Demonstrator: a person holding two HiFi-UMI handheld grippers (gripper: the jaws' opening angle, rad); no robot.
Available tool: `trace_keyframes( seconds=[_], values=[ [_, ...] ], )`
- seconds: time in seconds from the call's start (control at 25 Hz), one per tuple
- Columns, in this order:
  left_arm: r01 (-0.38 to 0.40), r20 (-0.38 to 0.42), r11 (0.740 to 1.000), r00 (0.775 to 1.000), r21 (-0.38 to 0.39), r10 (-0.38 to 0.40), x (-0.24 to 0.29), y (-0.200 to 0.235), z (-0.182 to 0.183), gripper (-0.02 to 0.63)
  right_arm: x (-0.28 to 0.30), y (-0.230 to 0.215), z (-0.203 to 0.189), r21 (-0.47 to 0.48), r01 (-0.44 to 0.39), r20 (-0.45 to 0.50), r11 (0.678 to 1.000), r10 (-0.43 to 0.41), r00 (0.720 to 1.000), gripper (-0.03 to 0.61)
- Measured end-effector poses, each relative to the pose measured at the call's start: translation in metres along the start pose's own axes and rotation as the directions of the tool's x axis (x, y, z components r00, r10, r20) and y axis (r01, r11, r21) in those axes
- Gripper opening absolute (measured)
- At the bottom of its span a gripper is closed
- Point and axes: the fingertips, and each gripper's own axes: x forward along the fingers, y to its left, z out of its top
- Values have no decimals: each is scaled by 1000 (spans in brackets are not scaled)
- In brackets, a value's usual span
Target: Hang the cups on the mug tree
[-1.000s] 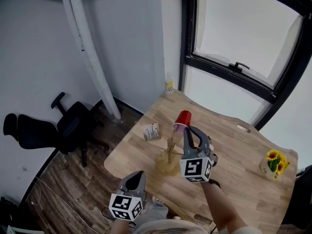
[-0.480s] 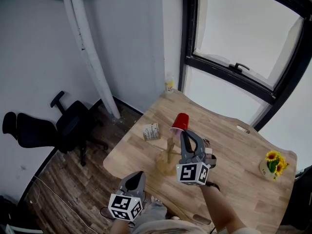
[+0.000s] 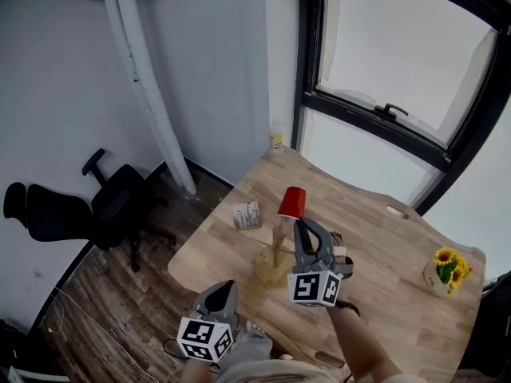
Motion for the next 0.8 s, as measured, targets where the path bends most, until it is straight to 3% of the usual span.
trace_keyframes(
  seconds=[0.8],
  values=[
    [-2, -4, 1000, 1000, 1, 2, 2, -4, -4, 3, -11, 21, -10, 3, -53, -9, 999, 53, 999, 23]
  ],
)
